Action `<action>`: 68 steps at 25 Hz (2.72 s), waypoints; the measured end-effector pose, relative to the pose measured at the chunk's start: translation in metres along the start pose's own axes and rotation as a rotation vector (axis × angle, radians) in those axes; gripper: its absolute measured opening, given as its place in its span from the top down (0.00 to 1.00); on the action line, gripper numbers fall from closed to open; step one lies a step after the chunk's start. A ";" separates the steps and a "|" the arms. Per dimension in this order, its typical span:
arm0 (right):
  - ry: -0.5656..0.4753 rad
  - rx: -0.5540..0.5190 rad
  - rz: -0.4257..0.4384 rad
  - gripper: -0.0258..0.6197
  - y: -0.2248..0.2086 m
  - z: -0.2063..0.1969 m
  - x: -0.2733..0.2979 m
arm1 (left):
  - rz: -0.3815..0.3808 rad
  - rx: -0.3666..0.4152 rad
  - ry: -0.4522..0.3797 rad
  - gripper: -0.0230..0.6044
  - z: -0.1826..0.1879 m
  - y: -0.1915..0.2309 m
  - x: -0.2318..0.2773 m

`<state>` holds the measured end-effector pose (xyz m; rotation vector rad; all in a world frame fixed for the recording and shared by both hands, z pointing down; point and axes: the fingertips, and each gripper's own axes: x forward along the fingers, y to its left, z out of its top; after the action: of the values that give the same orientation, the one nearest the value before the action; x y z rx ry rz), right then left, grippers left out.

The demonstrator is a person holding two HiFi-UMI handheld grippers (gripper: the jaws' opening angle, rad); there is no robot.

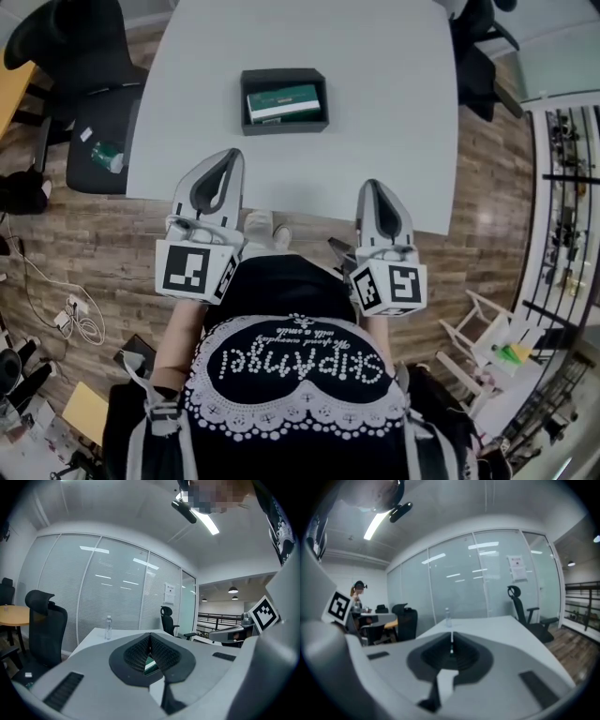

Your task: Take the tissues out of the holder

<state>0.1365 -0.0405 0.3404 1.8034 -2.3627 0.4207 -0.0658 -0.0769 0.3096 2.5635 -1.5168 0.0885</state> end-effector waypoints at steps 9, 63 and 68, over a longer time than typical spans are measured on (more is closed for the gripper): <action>0.001 0.016 -0.072 0.91 0.001 0.012 0.049 | -0.080 -0.015 0.020 0.93 0.001 0.039 0.047; 0.118 0.073 -0.031 0.91 -0.074 0.003 0.112 | -0.442 0.329 0.625 0.46 -0.151 0.007 0.182; 0.144 0.091 -0.053 0.91 -0.086 -0.003 0.115 | -0.455 0.331 0.715 0.44 -0.189 0.011 0.203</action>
<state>0.1881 -0.1662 0.3867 1.8028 -2.2282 0.6382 0.0280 -0.2256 0.5241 2.5886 -0.6876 1.1292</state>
